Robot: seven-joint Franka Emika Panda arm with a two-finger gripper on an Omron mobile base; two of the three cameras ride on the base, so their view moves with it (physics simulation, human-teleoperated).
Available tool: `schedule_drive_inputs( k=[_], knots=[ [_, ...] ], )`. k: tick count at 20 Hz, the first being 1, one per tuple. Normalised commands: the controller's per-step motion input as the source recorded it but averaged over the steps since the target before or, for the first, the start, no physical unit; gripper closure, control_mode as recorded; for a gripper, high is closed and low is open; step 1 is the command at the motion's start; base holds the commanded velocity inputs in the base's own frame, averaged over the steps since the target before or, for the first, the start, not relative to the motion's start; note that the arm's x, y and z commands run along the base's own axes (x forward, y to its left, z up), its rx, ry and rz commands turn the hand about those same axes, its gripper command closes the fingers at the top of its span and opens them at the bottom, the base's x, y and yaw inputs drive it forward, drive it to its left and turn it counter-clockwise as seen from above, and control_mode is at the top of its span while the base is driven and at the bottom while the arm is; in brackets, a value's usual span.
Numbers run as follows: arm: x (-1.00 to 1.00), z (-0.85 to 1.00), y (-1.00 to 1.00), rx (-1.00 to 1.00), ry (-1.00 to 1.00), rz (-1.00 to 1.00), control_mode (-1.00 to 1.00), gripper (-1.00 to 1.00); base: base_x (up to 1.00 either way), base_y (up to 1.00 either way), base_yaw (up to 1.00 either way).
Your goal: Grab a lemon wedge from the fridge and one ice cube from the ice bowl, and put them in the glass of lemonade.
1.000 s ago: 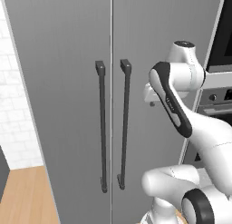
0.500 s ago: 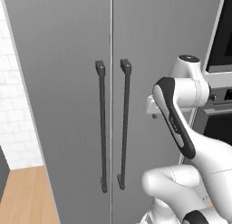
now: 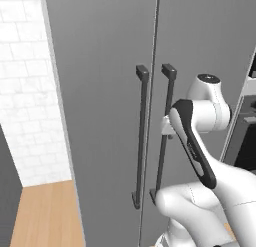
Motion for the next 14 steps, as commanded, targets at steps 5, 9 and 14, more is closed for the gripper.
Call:
schedule_drive_inputs(
  k=[5, 9, 14],
  knots=[
    [0.0, 0.0, 0.0, 0.0, 0.0, 0.0, 1.0, -1.0, -0.21, 0.58, -0.08],
    [0.0, 0.0, 0.0, 0.0, 0.0, 0.0, 1.0, -1.0, -0.42, -0.07, 0.01],
    [0.0, 0.0, 0.0, 0.0, 0.0, 0.0, 1.0, -1.0, -0.35, -0.58, 0.01]
  ],
)
